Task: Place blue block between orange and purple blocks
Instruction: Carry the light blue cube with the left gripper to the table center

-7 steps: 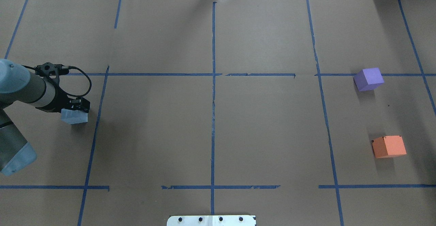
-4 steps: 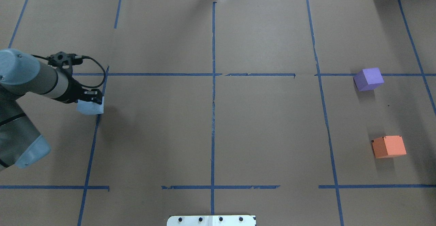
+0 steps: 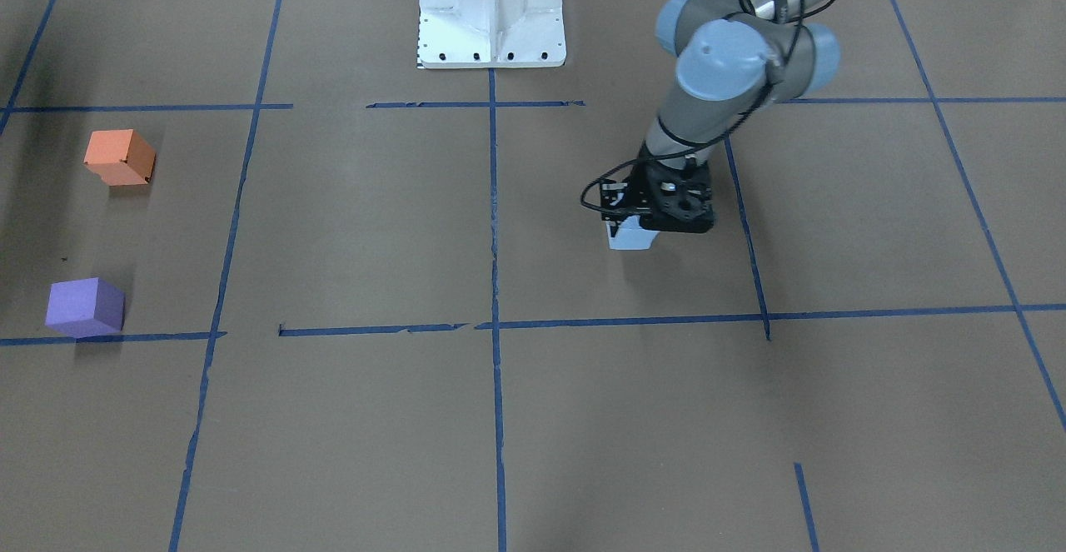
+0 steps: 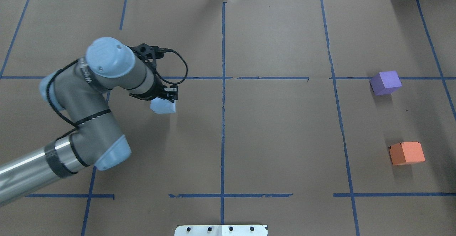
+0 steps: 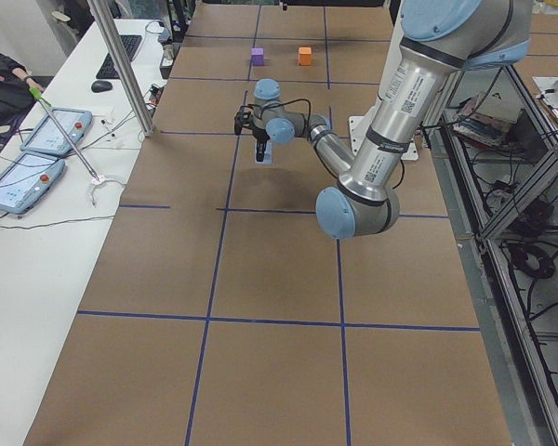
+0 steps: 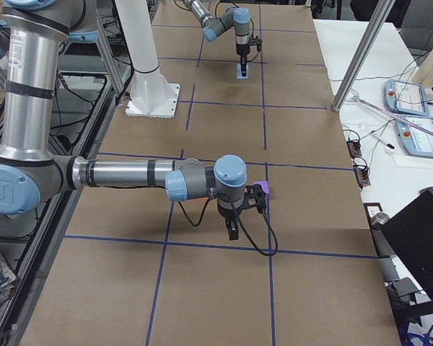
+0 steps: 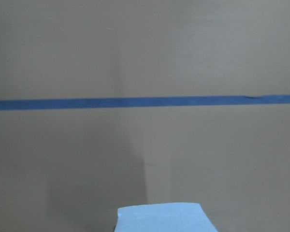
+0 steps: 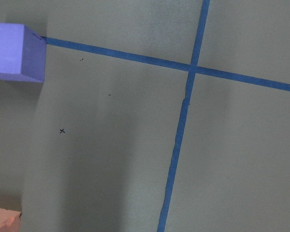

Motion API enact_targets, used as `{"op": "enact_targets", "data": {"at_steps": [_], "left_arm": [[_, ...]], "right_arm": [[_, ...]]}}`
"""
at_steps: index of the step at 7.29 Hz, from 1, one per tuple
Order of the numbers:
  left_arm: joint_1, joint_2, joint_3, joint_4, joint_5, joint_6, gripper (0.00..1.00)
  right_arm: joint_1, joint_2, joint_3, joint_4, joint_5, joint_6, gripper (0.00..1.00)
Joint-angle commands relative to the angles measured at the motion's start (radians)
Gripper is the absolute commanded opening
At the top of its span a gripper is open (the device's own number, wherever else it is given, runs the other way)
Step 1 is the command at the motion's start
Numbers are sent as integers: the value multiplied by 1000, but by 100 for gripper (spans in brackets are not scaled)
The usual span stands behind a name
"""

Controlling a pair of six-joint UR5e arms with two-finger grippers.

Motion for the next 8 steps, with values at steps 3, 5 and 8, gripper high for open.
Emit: {"op": "enact_targets", "data": {"at_steps": [3,5,8], "left_arm": [[149,-303,296,44,169,-164,32],[158,-300,299,45,169,-166,96],[52,-298,180,144,81,-120,100]], "right_arm": [[0,-1,-1,1,0,0,100],[0,-2,-1,-1,0,0,100],[0,11,1,2,0,-3,100]]}}
